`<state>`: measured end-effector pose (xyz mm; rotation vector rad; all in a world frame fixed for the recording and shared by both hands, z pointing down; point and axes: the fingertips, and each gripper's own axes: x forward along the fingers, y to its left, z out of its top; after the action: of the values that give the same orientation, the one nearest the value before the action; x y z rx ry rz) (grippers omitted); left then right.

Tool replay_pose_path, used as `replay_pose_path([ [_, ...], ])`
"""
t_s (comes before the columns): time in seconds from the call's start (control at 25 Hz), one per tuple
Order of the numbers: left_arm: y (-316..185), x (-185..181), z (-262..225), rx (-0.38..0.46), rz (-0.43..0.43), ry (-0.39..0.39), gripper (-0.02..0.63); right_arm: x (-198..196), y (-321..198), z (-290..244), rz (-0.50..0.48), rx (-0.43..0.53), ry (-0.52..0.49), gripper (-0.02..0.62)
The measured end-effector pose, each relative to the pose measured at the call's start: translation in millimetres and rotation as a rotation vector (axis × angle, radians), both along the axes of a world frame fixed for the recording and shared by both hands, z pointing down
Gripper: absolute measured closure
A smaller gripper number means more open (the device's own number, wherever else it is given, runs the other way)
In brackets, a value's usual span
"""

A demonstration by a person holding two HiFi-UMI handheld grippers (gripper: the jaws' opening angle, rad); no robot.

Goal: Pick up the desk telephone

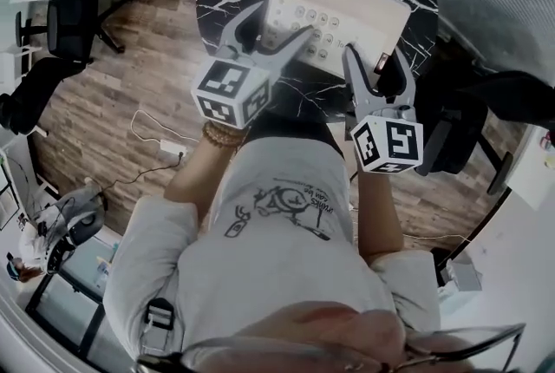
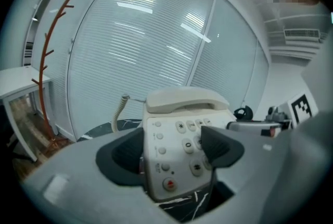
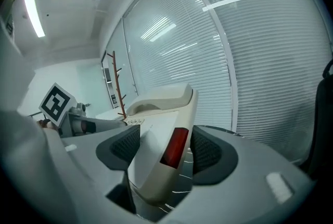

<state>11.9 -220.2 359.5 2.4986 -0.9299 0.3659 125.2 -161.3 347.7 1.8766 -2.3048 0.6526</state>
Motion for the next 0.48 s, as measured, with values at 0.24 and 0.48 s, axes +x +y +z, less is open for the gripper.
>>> replay_pose_path([
  [0.24, 15.0, -7.5, -32.1, 0.010, -0.023, 0.029, 0.255, -6.6, 10.9, -36.7, -0.005, 0.035, 0.023, 0.296],
  [0.48, 22.5, -8.8, -65.8, 0.049, -0.038, 0.046, 0.255, -7.6, 18.2, -69.8, -0.004, 0.081, 0.035, 0.296],
])
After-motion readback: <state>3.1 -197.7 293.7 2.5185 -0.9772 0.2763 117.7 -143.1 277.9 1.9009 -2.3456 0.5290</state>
